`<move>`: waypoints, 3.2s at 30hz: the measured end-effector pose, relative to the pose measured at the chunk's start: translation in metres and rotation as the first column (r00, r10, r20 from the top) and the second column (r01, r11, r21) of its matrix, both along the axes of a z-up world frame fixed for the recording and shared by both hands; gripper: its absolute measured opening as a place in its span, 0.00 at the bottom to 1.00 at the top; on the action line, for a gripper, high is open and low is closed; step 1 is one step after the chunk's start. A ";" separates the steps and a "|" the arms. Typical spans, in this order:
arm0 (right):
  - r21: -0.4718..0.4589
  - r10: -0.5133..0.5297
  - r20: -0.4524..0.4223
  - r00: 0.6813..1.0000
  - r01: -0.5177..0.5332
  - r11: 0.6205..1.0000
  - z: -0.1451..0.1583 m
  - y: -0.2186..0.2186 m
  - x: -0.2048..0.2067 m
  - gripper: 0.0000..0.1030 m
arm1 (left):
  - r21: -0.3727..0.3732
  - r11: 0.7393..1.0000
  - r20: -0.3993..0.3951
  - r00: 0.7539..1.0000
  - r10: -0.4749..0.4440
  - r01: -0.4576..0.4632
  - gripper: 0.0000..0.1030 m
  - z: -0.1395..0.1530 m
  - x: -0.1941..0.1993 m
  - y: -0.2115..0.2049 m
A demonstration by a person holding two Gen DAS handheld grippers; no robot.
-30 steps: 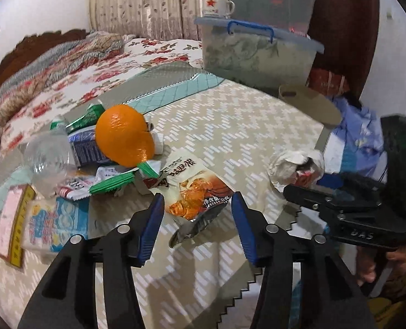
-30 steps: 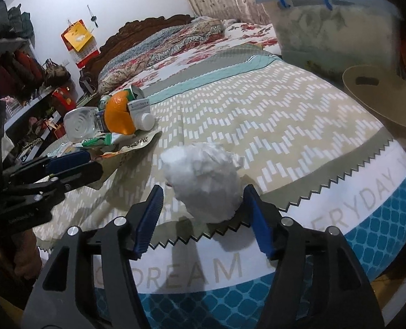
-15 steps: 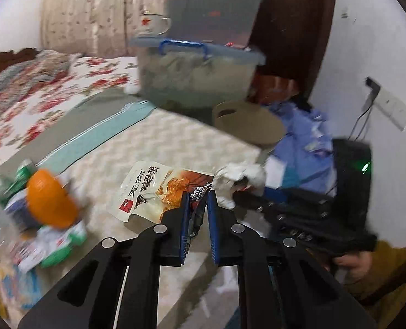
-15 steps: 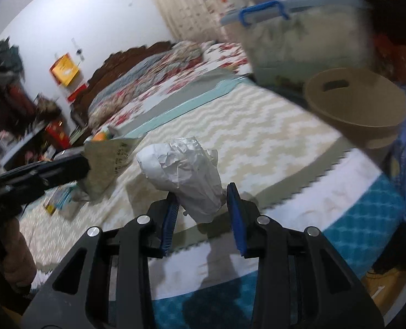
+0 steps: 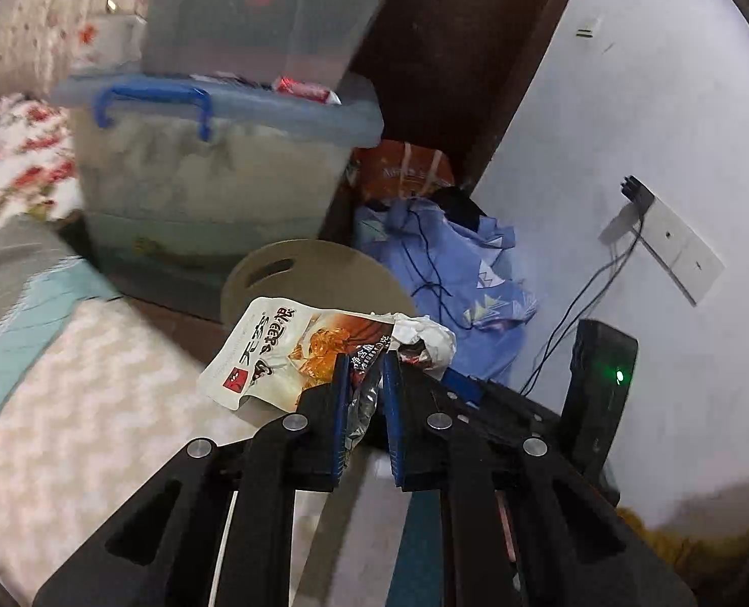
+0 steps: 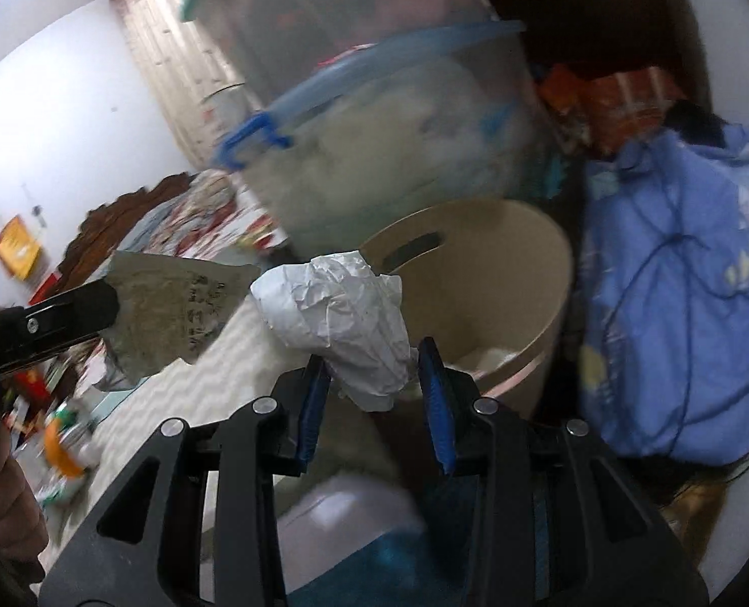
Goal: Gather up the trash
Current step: 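Carry the tissue and chip bag to the wastebasket and release both, then move both tools back over the bed toward the remaining trash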
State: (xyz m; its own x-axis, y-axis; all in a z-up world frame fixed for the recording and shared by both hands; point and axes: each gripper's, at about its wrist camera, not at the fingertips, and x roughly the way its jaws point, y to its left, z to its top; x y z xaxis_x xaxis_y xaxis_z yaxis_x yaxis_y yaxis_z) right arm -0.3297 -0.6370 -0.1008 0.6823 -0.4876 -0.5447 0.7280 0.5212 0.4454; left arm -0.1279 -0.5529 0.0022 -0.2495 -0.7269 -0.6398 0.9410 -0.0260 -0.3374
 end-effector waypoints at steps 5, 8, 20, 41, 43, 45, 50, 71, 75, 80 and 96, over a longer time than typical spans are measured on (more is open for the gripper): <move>0.007 -0.022 -0.053 0.998 0.023 1.000 -0.007 -0.036 0.004 0.50 | 0.068 0.997 -0.036 0.999 0.024 -0.021 0.16 -0.023 0.005 -0.059; -0.009 -0.060 -0.055 0.997 0.060 0.998 -0.011 -0.045 0.005 0.66 | 0.121 0.989 -0.029 0.995 0.092 -0.088 0.56 -0.039 0.013 -0.078; 0.055 -0.030 0.048 0.998 0.027 0.998 -0.007 0.007 0.001 0.66 | 0.056 0.977 0.129 0.972 0.196 -0.205 0.56 -0.029 0.026 0.038; 0.040 0.441 -0.041 0.896 -0.440 0.897 0.019 0.209 0.163 0.66 | -0.037 0.656 0.349 0.606 0.715 -0.754 0.57 -0.023 0.115 0.352; 0.025 0.466 -0.063 0.883 -0.465 0.885 0.021 0.224 0.177 0.66 | -0.056 0.611 0.351 0.557 0.752 -0.790 0.57 -0.024 0.124 0.378; -0.002 0.482 -0.086 0.872 -0.484 0.875 0.023 0.240 0.189 0.66 | -0.072 0.572 0.356 0.515 0.780 -0.817 0.57 -0.024 0.131 0.399; -0.041 0.515 -0.124 0.848 -0.523 0.851 0.027 0.279 0.209 0.66 | -0.099 0.507 0.356 0.445 0.821 -0.856 0.57 -0.027 0.142 0.438; -0.320 0.211 -0.081 0.974 -0.226 0.920 0.058 0.280 0.215 0.69 | -0.381 0.268 0.345 0.133 0.929 -0.885 0.68 -0.021 0.138 0.497; -0.354 0.206 -0.087 0.975 -0.223 0.908 0.063 0.287 0.213 0.73 | -0.457 0.297 0.383 0.115 0.916 -0.839 0.83 -0.017 0.121 0.492; -0.472 0.213 -0.082 0.974 -0.226 0.852 0.071 0.311 0.207 0.82 | -0.474 0.255 0.353 0.083 0.932 -0.843 0.89 -0.014 0.120 0.498; -0.459 0.265 -0.100 0.959 -0.281 0.843 0.072 0.309 0.212 0.91 | -0.356 0.223 0.278 0.125 0.952 -0.907 0.92 -0.021 0.150 0.509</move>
